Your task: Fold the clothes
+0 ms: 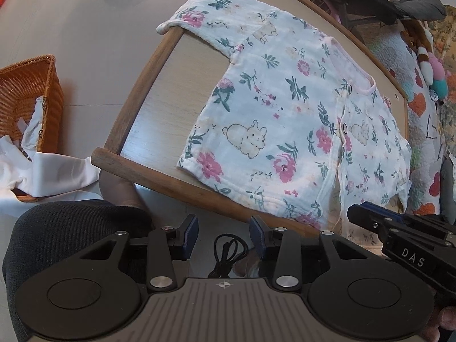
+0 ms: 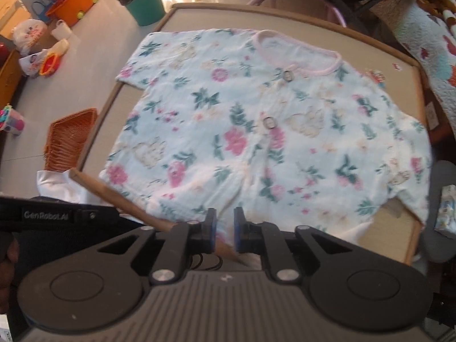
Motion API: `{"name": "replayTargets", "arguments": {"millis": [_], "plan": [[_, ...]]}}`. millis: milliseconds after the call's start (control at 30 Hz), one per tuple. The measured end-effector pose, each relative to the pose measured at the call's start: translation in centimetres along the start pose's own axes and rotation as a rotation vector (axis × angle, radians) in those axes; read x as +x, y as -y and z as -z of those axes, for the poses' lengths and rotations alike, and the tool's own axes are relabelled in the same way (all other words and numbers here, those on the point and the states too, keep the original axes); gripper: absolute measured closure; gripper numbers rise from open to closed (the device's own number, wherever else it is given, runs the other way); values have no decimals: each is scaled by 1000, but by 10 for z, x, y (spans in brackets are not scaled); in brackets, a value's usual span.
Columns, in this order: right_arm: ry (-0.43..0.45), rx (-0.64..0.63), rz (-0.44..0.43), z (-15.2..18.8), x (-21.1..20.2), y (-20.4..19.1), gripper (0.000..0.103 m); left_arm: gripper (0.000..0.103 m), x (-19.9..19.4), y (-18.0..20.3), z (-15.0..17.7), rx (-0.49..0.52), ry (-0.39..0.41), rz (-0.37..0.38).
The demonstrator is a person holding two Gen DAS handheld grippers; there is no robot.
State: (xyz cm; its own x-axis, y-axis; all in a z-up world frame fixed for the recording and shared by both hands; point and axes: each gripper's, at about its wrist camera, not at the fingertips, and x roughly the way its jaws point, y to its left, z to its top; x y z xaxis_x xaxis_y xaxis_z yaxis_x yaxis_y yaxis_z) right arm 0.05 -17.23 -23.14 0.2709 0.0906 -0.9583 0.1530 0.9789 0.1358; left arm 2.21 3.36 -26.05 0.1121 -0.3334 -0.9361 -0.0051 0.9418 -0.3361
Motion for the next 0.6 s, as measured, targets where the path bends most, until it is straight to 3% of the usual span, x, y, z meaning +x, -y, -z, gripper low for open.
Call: {"name": "replayTargets", "arguments": {"millis": [433,567,600], "plan": [[-89,-24,96,-3,42,-2,83,60,3,-1,3,7,-16,8],[-88,-15,102,-3,44,1,101,60,4,-5,2,-3,-19,6],[-84,-9,95,-3,42,2,101,60,5,-5,2,-3,-20,7]]}}
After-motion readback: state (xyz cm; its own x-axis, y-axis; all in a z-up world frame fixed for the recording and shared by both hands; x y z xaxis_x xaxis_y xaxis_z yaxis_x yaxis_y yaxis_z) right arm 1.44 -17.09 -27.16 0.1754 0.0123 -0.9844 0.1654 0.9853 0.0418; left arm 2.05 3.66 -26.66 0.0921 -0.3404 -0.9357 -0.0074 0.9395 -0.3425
